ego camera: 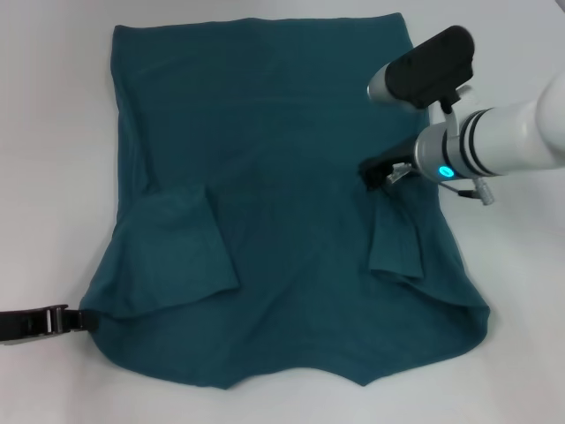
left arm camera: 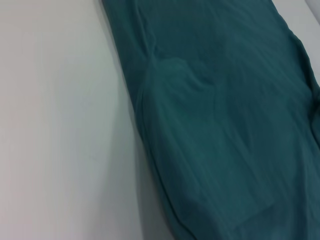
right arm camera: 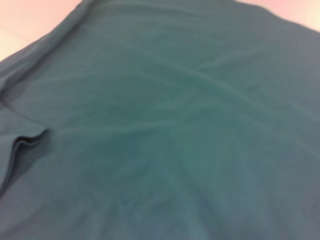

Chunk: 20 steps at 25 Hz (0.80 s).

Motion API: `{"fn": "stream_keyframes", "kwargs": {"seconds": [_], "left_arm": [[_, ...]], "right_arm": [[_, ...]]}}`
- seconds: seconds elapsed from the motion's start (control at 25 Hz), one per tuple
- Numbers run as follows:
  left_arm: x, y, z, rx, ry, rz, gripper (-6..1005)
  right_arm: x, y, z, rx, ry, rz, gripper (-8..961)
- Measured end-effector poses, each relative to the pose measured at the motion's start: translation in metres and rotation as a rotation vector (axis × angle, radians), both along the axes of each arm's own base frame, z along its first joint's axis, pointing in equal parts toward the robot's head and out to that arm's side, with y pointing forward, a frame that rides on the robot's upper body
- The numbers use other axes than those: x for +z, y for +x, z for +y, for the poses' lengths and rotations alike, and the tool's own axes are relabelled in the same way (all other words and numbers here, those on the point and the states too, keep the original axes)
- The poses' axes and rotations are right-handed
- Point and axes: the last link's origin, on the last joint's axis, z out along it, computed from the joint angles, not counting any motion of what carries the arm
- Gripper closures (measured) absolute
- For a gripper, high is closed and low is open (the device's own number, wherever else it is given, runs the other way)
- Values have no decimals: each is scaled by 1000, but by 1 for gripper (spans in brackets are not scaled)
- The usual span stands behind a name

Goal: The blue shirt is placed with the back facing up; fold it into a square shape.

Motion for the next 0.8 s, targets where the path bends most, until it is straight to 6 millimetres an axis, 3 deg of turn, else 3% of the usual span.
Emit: {"fn": "stream_keyframes", "kwargs": {"seconds": [0.32,0.8], "left_arm": [[-2,-1,-2,2,-8,-4,997],[-4,0,-1,-3,-13,-4,996]], "right_arm": [[25,9,-7,-26,-27,-136,955],[15,36,-20,-108,-79,-227,955]]}}
